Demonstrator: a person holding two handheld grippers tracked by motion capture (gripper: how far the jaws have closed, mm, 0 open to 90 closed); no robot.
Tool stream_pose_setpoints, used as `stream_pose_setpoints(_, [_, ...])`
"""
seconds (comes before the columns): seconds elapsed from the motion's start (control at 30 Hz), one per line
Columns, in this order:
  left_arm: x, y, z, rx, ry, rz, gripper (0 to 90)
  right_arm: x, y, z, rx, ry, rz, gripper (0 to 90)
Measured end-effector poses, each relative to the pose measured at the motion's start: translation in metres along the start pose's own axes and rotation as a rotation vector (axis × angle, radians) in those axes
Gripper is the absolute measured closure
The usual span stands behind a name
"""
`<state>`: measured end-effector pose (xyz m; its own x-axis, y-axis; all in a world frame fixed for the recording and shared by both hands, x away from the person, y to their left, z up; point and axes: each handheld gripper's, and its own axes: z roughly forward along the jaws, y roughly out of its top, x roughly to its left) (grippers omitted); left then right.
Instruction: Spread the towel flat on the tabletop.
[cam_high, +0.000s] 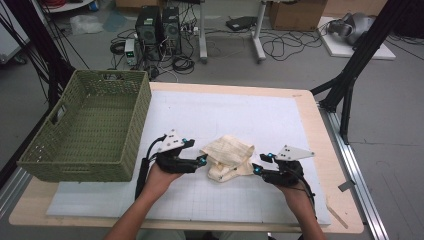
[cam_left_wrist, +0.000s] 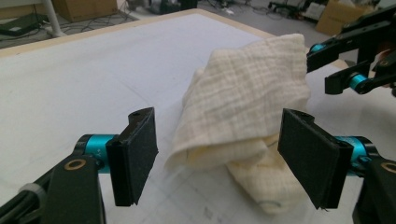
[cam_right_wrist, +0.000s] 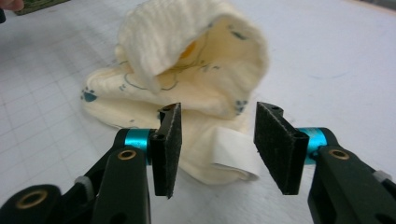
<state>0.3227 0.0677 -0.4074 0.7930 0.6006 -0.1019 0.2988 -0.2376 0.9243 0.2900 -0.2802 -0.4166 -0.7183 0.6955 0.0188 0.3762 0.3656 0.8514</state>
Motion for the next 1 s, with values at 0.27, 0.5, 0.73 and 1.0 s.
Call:
stream_pose_setpoints(0.27, [-0.01, 0.005, 0.045, 0.109, -0.038, 0.027, 30.4, -0.006, -0.007, -0.001, 0.005, -0.038, 0.016, 42.8])
stream_pose_setpoints(0.5, [-0.002, 0.004, 0.048, 0.116, 0.026, 0.026, 78.4, -0.005, -0.012, 0.011, 0.038, -0.05, 0.033, 41.0])
stream_pose_setpoints(0.73, [0.018, 0.007, 0.034, 0.05, 0.073, -0.066, 80.3, 0.007, -0.014, 0.04, 0.143, 0.018, 0.003, 75.0])
stream_pose_setpoints(1.0, [0.042, 0.017, 0.017, 0.033, 0.165, -0.094, 80.8, 0.017, -0.012, 0.034, 0.194, 0.14, -0.05, 84.3])
